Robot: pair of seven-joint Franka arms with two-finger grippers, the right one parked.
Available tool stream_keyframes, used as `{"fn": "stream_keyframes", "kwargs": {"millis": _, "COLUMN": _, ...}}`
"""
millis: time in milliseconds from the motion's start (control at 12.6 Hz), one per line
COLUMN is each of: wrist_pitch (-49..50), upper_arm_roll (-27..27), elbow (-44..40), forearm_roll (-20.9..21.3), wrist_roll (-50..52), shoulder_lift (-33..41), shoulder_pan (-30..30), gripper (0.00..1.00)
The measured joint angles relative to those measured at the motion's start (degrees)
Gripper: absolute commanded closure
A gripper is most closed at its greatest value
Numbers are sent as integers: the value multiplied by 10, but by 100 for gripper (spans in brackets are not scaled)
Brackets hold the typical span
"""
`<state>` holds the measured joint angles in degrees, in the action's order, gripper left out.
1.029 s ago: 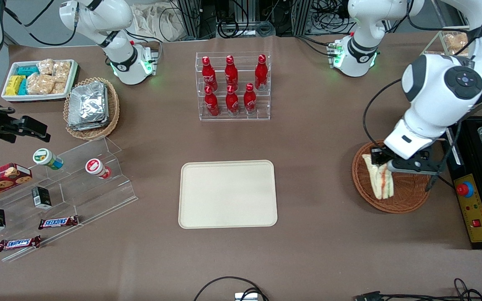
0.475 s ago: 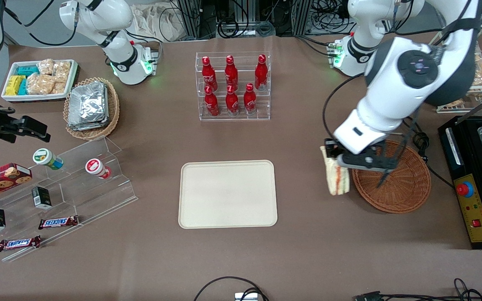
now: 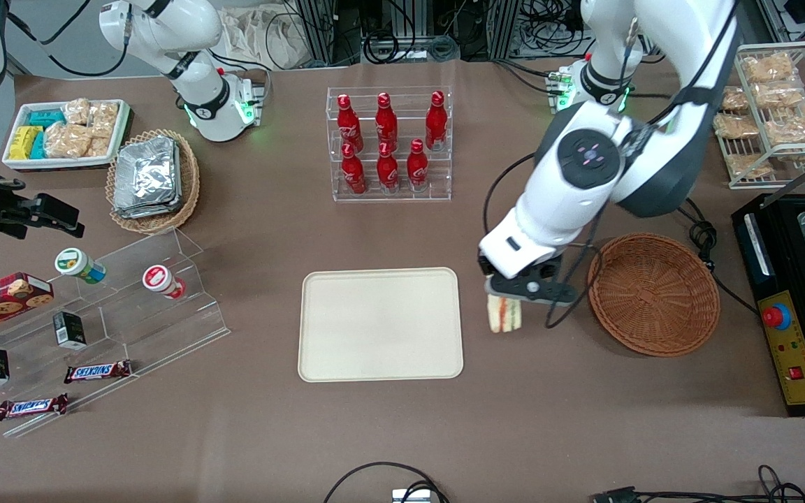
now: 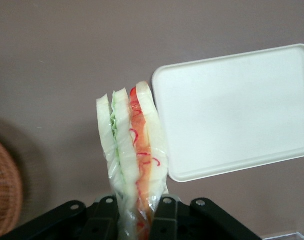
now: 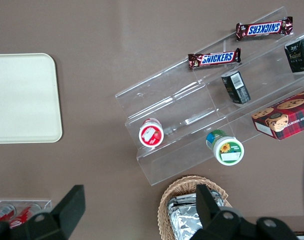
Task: Place sandwich from basket to tray
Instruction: 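Carry the held sandwich with the left gripper over the cream tray, then lower the sandwich onto the tray and open the left gripper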
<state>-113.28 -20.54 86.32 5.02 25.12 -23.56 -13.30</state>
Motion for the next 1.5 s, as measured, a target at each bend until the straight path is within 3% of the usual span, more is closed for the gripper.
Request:
{"fn": "stream_keyframes", "kwargs": {"millis": 317, "wrist_pitch": -12, "upper_arm_roll": 0, "elbow": -42, "forearm_roll": 50, "wrist_roll": 58, "shoulder_lift": -84, "shoulder_pan": -50, "gripper": 100}}
{"fn": "stream_keyframes", "kwargs": {"millis": 475, "wrist_pitch": -32, "upper_arm_roll": 0, "elbow": -52, "forearm_roll": 54, "wrist_roll": 65, "shoulder_lift": -118, "shoulder_pan": -64, "gripper": 100}}
{"fn": "stream_keyframes", "kwargs": {"millis": 712, "wrist_pitch": -61, "upper_arm_roll": 0, "elbow": -56, "forearm_roll": 58, "wrist_roll": 65, "shoulder_lift": -150, "shoulder_pan": -77, "gripper": 100}}
{"fn": "stream_keyframes", "kwargs": {"millis": 1266, "wrist_pitch": -133, "upper_arm_roll": 1, "elbow": -57, "forearm_roll": 136, "wrist_roll": 118, "shoulder_lift": -225, "shoulder_pan": -102, "gripper": 100}}
{"fn": "stream_keyframes", "kwargs": {"millis": 1504, "wrist_pitch": -155, "upper_arm_roll": 1, "elbow": -58, "forearm_roll": 139, "wrist_roll": 121, "shoulder_lift": -238, "shoulder_pan": -104, "gripper": 100}}
